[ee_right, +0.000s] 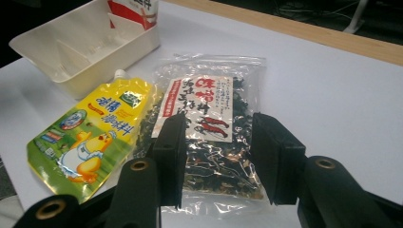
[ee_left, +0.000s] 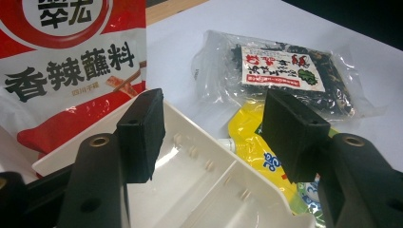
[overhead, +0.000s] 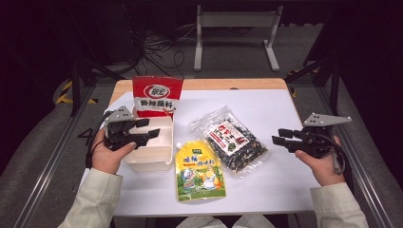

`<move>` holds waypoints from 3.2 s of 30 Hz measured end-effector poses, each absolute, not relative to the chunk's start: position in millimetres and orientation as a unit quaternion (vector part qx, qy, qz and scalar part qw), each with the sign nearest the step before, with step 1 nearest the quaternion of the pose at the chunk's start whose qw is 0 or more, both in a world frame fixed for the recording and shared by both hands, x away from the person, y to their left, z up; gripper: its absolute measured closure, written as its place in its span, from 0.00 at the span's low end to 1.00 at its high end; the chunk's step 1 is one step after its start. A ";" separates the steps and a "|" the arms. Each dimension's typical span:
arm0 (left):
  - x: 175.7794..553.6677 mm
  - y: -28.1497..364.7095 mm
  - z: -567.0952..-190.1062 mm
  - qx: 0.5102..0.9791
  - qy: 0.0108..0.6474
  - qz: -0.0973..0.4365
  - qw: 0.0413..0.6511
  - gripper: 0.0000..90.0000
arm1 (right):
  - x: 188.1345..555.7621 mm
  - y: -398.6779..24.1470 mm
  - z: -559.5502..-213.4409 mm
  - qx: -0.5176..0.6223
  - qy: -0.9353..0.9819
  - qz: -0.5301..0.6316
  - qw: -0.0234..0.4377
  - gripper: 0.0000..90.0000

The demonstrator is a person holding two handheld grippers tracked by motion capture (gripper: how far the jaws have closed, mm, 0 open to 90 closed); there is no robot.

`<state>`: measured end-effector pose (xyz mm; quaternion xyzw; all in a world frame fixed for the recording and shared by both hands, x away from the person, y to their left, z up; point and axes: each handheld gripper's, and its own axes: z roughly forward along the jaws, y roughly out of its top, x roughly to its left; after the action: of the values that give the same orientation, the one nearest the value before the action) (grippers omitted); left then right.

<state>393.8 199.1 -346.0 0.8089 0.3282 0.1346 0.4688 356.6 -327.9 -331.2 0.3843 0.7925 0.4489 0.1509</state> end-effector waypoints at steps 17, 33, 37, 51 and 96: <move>386.6 205.8 -345.8 0.810 0.330 0.136 0.466 0.45 | 391.6 -321.7 -348.0 0.406 0.794 0.429 0.147 0.59; 373.6 213.6 -349.1 0.812 0.337 0.137 0.456 0.43 | 425.5 -310.5 -373.2 0.427 0.802 0.398 0.125 0.56; 369.4 215.0 -349.0 0.813 0.339 0.138 0.453 0.43 | 431.8 -309.0 -380.2 0.433 0.801 0.395 0.120 0.55; 352.8 225.6 -352.1 0.812 0.349 0.137 0.448 0.43 | 454.0 -303.3 -400.1 0.445 0.803 0.384 0.101 0.53; 346.5 230.9 -359.8 0.814 0.360 0.139 0.435 0.43 | 482.0 -290.3 -436.8 0.477 0.800 0.363 0.014 0.47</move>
<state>346.5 230.9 -359.8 0.8136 0.3604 0.1388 0.4345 482.0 -290.3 -436.8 0.4766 0.8004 0.3633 0.0136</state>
